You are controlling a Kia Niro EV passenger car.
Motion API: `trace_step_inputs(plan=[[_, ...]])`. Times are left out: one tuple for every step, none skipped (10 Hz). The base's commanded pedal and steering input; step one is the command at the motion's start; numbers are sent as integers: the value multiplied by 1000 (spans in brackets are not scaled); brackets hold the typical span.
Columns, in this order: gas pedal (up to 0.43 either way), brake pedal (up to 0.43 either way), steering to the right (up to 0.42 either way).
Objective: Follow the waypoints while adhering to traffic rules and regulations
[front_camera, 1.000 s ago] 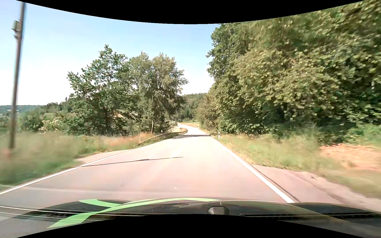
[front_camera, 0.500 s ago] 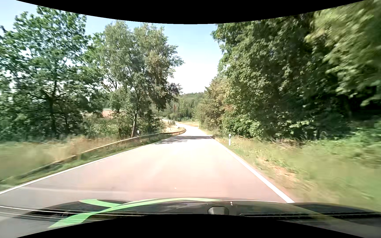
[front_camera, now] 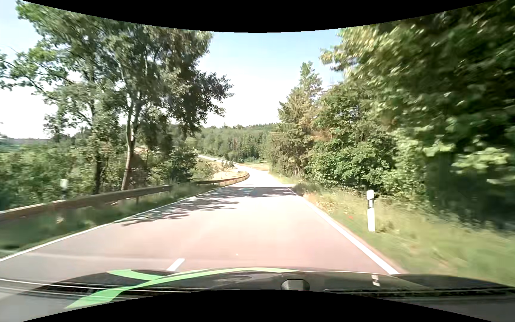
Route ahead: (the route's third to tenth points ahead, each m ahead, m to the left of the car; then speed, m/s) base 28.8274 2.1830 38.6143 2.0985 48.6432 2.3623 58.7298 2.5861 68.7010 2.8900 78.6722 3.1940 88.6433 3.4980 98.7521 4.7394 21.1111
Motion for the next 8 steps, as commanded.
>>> trace_step_inputs(plan=[[0, 6, -2], [0, 0, -2], [0, 0, -2], [0, 0, -2], [0, 0, -2], [0, 0, -2], [0, 0, -2], [0, 0, 0]])
